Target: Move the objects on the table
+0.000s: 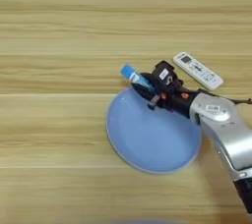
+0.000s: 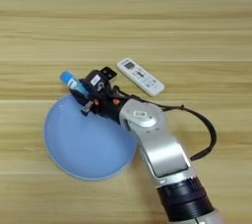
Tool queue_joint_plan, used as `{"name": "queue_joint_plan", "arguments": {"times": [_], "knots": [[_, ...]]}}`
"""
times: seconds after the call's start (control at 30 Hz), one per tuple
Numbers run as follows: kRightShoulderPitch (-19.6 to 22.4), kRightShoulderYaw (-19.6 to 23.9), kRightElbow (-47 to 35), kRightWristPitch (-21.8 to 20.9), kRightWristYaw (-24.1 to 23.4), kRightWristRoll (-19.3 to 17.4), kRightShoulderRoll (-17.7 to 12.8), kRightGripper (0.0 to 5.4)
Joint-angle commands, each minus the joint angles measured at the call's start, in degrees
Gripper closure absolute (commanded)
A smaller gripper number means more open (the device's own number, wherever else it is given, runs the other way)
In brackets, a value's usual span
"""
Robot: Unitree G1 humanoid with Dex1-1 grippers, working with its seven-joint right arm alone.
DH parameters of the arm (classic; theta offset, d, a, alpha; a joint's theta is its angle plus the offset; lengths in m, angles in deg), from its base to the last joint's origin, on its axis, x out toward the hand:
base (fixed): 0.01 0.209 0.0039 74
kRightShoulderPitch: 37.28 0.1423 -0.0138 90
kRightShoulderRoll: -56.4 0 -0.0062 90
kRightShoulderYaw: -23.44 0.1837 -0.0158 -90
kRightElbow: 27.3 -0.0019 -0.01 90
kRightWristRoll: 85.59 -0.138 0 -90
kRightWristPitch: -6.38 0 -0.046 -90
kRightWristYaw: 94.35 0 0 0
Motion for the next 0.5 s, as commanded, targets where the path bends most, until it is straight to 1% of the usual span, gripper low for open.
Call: {"name": "queue_joint_plan", "arguments": {"times": [0.03,0.23,0.4,0.5], "knots": [[5.0,1.8,-0.6,-3.1,-0.6,-0.3,-0.6,3.99],[6.1,2.4,0.4,-4.0,-0.9,-0.1,-1.0,3.99],[8.6,5.3,2.6,-5.4,-2.7,0.4,-1.3,3.99],[10.6,7.2,4.9,-6.8,-3.8,1.0,-2.0,3.99]]}}
